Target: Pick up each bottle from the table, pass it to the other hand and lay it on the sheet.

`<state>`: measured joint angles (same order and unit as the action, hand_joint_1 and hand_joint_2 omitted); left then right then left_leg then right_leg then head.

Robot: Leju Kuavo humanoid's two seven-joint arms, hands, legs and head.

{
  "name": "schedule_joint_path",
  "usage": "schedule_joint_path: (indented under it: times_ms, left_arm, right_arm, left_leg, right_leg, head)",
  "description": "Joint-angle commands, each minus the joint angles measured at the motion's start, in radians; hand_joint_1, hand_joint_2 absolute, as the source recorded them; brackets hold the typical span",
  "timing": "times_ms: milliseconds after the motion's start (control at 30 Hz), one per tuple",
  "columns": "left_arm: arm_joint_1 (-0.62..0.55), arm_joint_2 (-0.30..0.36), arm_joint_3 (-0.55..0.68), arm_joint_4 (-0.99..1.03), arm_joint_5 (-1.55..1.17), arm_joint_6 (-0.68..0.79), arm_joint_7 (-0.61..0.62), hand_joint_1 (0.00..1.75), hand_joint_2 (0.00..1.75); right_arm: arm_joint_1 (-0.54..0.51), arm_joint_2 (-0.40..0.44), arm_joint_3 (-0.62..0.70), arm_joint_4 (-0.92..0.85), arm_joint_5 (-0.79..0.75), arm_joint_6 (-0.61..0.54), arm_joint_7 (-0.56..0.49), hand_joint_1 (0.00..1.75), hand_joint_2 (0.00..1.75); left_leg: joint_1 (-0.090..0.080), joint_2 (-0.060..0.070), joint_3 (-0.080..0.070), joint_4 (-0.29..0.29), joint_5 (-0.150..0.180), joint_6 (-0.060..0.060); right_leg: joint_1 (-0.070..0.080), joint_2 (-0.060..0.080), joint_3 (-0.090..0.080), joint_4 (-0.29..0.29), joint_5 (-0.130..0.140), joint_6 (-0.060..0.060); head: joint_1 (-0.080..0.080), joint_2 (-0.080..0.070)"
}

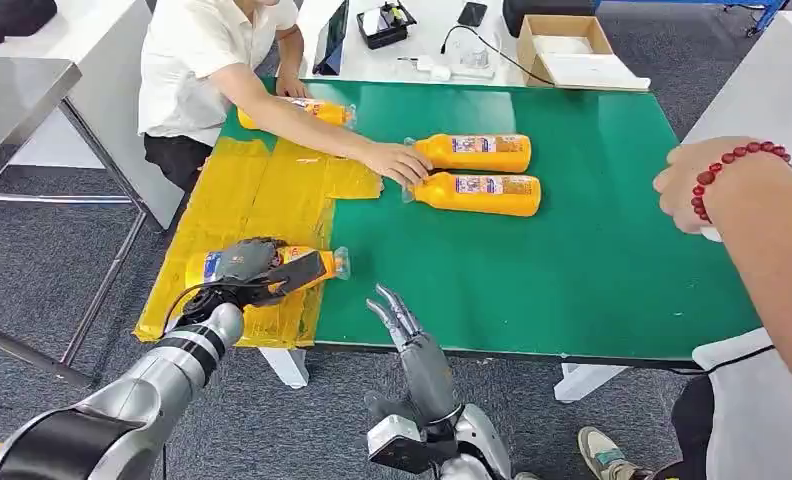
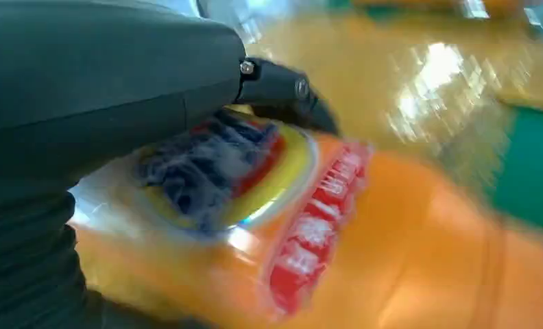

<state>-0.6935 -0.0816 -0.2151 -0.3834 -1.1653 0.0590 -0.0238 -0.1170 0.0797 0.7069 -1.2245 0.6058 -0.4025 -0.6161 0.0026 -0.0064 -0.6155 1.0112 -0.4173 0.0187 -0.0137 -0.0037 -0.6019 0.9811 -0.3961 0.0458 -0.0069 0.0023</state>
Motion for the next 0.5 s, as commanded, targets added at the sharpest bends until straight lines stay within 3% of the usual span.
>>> schedule_joint_path:
  times_ms: [33,267,500]
  left_arm:
    - [0.011,-0.005,0.081,0.081,0.151,-0.191,-0.144,0.0,0.0]
    - [0.01,-0.006,0.081,0.08,0.151,-0.191,-0.145,0.0,0.0]
    - [0.031,0.011,0.118,0.044,0.362,-0.396,-0.32,0.0,0.0]
  right_arm:
    - [-0.046,0.013,-0.007,0.132,-0.037,-0.026,-0.046,0.0,0.0]
    - [-0.046,0.013,-0.007,0.132,-0.037,-0.026,-0.046,0.0,0.0]
    - [-0.075,0.019,0.008,0.199,-0.081,-0.071,-0.082,0.0,0.0]
  left_leg:
    - [0.0,0.001,0.005,-0.002,-0.001,0.0]
    - [0.0,-0.001,0.007,-0.001,-0.001,0.0]
    - [0.0,0.002,0.011,-0.003,-0.001,-0.001]
  right_leg:
    - [0.0,0.001,0.005,-0.002,-0.001,-0.001]
    - [0.0,0.0,0.008,-0.001,-0.001,-0.001]
    - [0.0,0.003,0.011,-0.002,-0.001,-0.002]
  head:
    - [0.0,0.0]
    - [-0.001,0.0]
    - [0.0,0.0]
